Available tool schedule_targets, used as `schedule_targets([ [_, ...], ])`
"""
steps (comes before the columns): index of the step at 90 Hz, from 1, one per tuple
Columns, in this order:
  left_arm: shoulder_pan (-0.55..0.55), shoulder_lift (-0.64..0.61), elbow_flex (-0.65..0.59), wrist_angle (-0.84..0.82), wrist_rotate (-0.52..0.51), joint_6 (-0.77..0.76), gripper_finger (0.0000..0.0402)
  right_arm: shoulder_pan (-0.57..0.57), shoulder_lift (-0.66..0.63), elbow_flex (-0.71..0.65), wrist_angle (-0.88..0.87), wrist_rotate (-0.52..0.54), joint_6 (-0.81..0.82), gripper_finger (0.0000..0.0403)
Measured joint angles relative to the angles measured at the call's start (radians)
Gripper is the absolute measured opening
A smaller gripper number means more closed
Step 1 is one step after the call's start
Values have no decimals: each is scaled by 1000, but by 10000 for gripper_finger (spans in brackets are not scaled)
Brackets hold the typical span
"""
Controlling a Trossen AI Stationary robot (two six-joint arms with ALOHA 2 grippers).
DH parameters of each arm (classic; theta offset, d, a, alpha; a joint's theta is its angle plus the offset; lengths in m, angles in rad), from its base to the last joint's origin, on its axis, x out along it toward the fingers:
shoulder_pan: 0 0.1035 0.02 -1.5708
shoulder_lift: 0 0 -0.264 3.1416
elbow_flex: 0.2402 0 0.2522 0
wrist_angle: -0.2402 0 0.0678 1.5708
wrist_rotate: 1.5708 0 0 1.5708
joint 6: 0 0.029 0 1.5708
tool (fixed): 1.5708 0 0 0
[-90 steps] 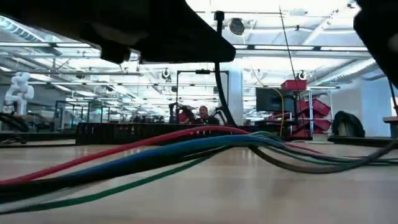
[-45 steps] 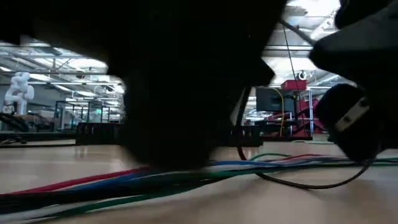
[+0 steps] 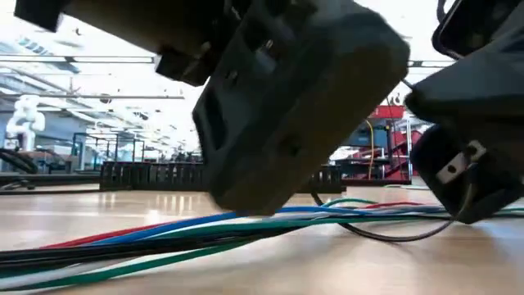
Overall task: Ziptie cables
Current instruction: Wrap the cable wires with zip tie
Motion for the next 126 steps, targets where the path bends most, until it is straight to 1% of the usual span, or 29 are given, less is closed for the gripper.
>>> schedule_targets([
  [13,0,0,0,-9,11,1,0,-11,0,0,-2,-1,-24,0],
  [20,0,0,0,-30,33,-2,0,-11,0,0,-2,-2,-25,0],
  [29,-3,0,0,-56,49,-50,0,-11,0,0,8,-1,-30,0],
  [48,-18,0,0,-57,48,-77,0,-7,0,0,34,33,-49,0],
  [68,-18,0,0,-58,46,-106,0,-2,0,0,34,27,-48,0],
  [83,-13,0,0,-73,44,-106,0,10,0,0,34,27,-45,0],
  [97,-14,0,-1,-86,9,-104,0,11,0,0,33,32,-38,0],
  [126,-13,0,-1,-86,8,-103,0,8,0,0,30,33,-43,0],
])
